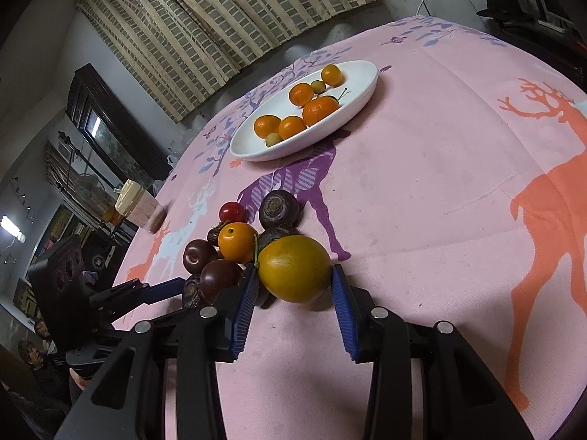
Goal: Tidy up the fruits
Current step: 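Grasp a dark purple plum with the left tool while the right tool grasps a yellow tomato, then carry the purple plum and yellow fruit over the white plate and release both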
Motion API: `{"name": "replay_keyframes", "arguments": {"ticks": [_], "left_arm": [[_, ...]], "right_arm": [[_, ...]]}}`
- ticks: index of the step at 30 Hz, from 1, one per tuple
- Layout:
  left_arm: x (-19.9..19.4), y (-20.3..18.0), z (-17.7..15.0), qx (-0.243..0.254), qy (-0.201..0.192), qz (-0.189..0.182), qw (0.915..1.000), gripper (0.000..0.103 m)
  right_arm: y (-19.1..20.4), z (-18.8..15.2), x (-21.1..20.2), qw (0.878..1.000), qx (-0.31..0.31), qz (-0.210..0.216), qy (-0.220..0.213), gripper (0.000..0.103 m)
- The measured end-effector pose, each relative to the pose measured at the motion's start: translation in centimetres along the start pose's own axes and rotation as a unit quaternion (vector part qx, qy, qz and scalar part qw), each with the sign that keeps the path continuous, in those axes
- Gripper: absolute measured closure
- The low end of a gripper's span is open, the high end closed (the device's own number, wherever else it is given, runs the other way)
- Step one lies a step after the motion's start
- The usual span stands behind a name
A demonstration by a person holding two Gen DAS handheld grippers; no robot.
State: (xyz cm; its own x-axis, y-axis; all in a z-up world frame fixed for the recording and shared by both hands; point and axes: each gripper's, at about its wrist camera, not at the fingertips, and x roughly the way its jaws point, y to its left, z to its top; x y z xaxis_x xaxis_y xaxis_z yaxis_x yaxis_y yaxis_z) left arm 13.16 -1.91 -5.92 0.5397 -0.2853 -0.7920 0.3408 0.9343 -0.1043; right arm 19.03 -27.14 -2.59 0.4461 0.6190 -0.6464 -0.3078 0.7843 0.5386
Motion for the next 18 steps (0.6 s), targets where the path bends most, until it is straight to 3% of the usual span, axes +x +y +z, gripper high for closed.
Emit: {"name": "replay_keyframes", "arguments": {"ticks": [5,12,18], "left_arm": [[1.1,-0.2,0.3,0.005,0.02,0.01,0.9997,0.057],[0.7,-0.4,0.1,0.01,0.018,0.014,0.9997,0.059],[-3.0,1.4,1.9,-0.012,-0.031,-0.026,0.9991,0.059]], "right_arm": [[0.0,-0.1,-0.2,1.0,0.001,0.015,-0.004,0.062],[-0.1,-0.2,-0.5,1.0,0.003,0.023,-0.013,0.062],[1.4,0.3,-0.8,0.999,-0.039,0.009,-0.023,0.062]]}}
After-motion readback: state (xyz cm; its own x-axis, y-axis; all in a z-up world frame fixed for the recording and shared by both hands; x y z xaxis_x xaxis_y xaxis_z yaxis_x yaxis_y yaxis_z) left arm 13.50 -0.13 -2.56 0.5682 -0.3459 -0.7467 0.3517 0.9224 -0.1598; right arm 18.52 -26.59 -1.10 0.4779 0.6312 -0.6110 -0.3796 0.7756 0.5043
